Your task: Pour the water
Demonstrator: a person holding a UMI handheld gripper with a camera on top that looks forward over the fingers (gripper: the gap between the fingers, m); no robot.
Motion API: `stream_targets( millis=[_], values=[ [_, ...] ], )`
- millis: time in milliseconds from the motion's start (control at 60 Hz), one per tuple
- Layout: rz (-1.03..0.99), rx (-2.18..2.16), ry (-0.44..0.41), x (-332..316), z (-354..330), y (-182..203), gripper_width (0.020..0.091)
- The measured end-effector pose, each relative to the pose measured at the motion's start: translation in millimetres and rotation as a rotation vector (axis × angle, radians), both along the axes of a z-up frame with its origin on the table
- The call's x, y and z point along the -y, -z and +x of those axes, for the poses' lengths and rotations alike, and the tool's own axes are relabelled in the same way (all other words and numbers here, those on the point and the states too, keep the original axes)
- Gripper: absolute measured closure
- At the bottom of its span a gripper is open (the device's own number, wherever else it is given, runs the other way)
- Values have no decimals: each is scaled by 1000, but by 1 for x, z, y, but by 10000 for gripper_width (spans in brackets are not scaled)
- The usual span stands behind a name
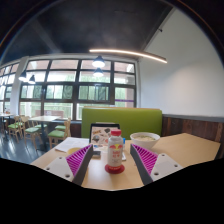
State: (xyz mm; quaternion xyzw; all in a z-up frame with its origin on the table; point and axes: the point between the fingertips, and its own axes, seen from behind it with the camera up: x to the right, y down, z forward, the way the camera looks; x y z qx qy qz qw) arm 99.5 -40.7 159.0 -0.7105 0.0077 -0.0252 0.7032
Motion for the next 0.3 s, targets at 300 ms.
stream_targets(
  millis=[300],
  values=[
    [50,-180,-99,160,-69,3,284]
  ],
)
